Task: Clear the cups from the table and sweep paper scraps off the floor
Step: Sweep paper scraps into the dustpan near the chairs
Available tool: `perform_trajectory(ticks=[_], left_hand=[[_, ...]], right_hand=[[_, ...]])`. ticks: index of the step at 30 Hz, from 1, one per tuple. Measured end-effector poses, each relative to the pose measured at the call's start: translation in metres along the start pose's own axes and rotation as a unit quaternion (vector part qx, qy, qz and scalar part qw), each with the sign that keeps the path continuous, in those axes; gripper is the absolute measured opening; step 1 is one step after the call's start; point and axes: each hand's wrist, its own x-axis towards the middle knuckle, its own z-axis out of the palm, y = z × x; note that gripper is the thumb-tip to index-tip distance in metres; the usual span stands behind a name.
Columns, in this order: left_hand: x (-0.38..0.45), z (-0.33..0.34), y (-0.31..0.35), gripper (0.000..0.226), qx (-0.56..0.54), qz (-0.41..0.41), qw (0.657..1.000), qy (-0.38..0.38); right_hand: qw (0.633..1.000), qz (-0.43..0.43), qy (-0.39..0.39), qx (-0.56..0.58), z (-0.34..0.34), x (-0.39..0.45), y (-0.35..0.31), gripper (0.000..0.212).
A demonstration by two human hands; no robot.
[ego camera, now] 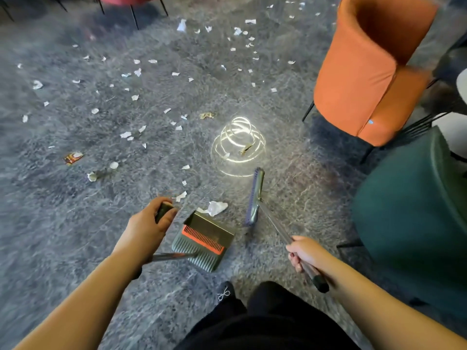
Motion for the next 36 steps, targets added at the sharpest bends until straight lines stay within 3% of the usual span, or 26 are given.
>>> perform_trajectory(ticks=[5, 14, 21, 25, 29, 36], left_hand=[[0.026, -0.008, -0.022, 0.017, -0.003, -0.030, 1.000, -0.005], [0.097, -0.017, -0.030, 0.018, 0.039, -0.075, 0.995, -0.048], [0.167, -0.025, -0.011, 0.040, 0.117, -0.078, 0.987, -0.074], [0.183, -0.035, -0.018, 0.040, 0.117, -0.078, 0.988, -0.064], [0.182, -0.046, -0.033, 0.037, 0.118, -0.083, 0.988, -0.062], [0.181, -0.057, -0.045, 0.043, 0.144, -0.086, 0.982, -0.085]], right_hand=[[0.998, -0.009, -0.015, -0.058, 0.010, 0.016, -0.037, 0.035], [0.990, -0.011, -0.030, -0.135, 0.028, 0.083, -0.107, 0.043], [0.974, -0.012, -0.055, -0.219, 0.048, 0.130, -0.149, 0.048], [0.968, 0.021, -0.074, -0.240, 0.066, 0.150, -0.163, 0.013], [0.976, 0.051, -0.100, -0.189, 0.094, 0.168, -0.155, 0.033], [0.971, 0.052, -0.137, -0.190, 0.157, 0.161, -0.133, 0.050]])
